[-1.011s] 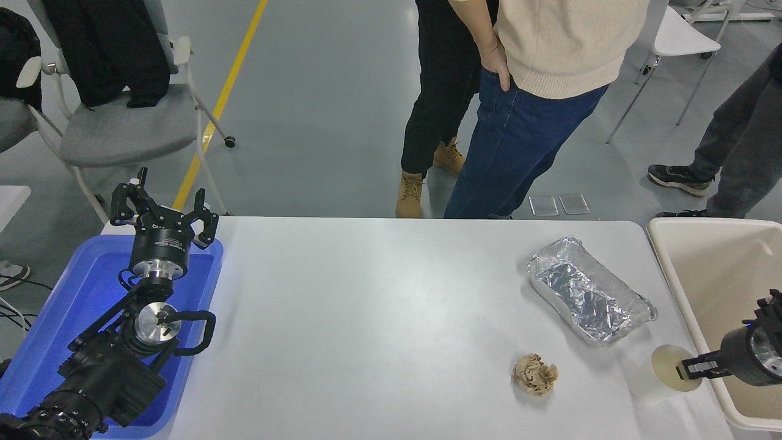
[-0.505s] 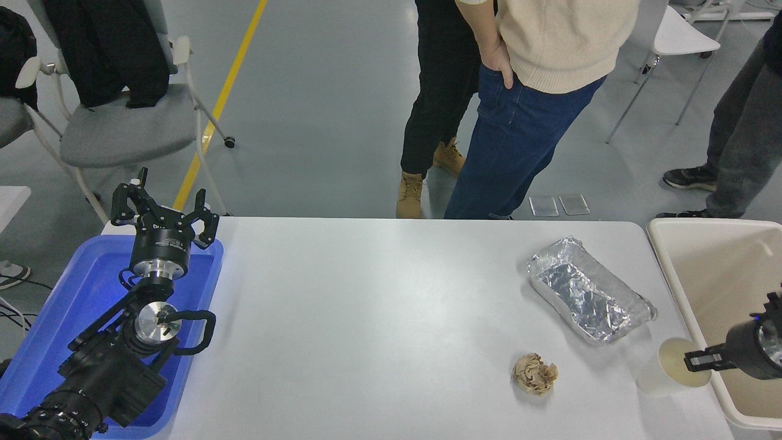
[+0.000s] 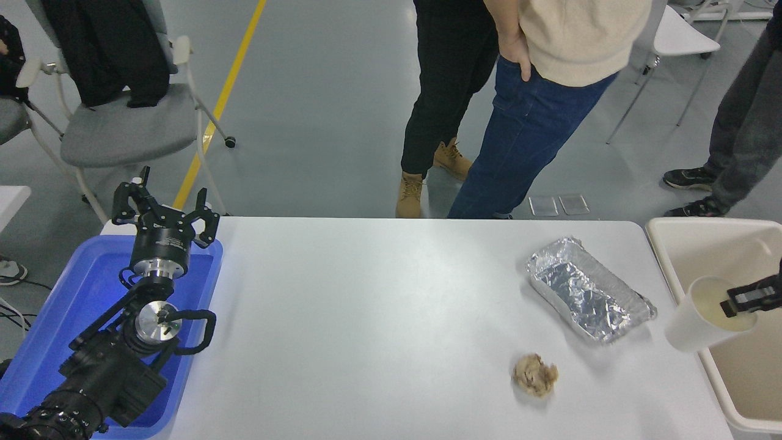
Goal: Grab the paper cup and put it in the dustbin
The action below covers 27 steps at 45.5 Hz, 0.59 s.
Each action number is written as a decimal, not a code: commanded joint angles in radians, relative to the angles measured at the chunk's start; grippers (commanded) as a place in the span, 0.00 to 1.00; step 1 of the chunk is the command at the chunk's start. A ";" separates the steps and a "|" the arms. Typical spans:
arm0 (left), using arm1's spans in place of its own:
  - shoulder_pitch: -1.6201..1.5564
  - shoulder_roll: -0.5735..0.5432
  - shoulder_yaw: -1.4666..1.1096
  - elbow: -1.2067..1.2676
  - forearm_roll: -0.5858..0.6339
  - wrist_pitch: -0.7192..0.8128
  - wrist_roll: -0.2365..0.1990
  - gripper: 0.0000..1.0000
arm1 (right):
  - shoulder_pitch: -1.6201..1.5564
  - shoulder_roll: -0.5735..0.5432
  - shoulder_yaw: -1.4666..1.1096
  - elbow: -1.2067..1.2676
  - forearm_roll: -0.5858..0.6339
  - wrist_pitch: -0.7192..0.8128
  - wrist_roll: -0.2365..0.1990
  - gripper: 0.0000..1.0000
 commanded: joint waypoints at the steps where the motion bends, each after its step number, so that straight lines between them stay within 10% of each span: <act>1: 0.000 0.000 0.001 0.000 0.000 0.000 0.000 0.99 | 0.175 0.071 -0.146 0.034 0.044 0.025 0.035 0.00; 27: 0.001 0.000 -0.001 0.000 0.000 0.000 0.000 0.99 | 0.183 0.070 -0.155 -0.005 0.029 0.026 0.028 0.00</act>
